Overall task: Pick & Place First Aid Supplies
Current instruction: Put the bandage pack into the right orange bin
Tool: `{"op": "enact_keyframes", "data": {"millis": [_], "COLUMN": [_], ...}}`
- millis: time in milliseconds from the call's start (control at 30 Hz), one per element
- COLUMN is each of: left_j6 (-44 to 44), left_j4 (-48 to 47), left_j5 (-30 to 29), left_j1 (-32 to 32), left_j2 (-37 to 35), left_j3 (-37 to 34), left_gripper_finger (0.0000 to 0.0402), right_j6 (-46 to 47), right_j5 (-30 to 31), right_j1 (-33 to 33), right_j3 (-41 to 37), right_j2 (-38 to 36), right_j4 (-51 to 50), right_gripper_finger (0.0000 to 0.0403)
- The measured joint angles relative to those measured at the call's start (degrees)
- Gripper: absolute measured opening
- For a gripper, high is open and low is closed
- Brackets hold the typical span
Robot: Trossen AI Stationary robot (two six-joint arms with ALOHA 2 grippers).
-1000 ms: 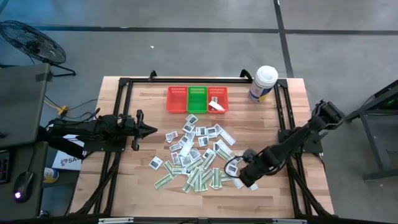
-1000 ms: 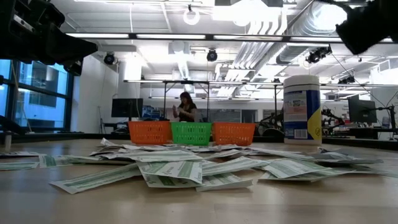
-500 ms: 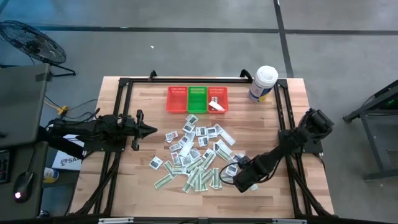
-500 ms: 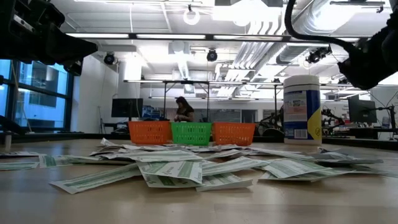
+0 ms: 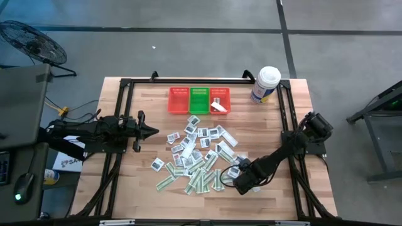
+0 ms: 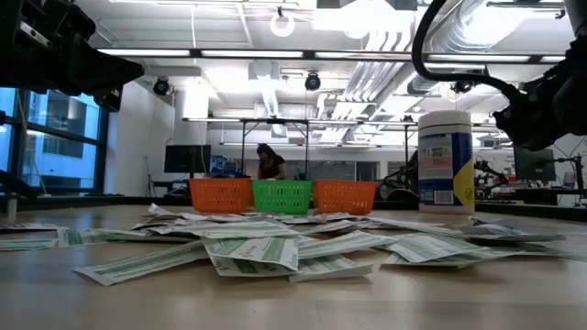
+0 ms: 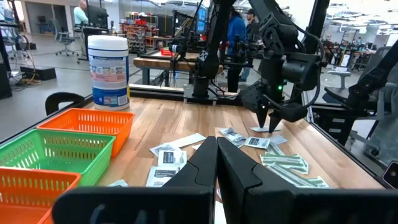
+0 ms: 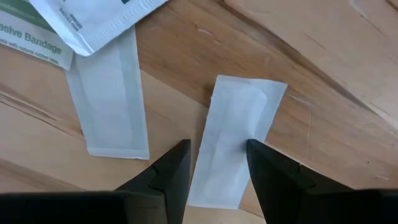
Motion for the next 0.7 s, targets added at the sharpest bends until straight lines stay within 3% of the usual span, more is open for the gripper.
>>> {"op": "enact_keyframes", "data": {"millis": [533, 700], "left_j6": [0.0, 0.0], "left_j4": [0.0, 0.0], "left_j5": [0.0, 0.0], "left_j1": [0.0, 0.0], "left_j2": [0.0, 0.0], "left_j3": [0.0, 0.0], "left_gripper_finger": [0.0001, 0.0001], "right_j6": [-2.6, -3.0], "right_j5": [1.4, 4.7], "right_j1": [0.0, 0.1], "right_j3": [-0.1, -0.4], "right_j2": [1.1, -1.2], "right_j4": [0.2, 0.1], "right_gripper_finger": [0.0066, 0.0033]}}
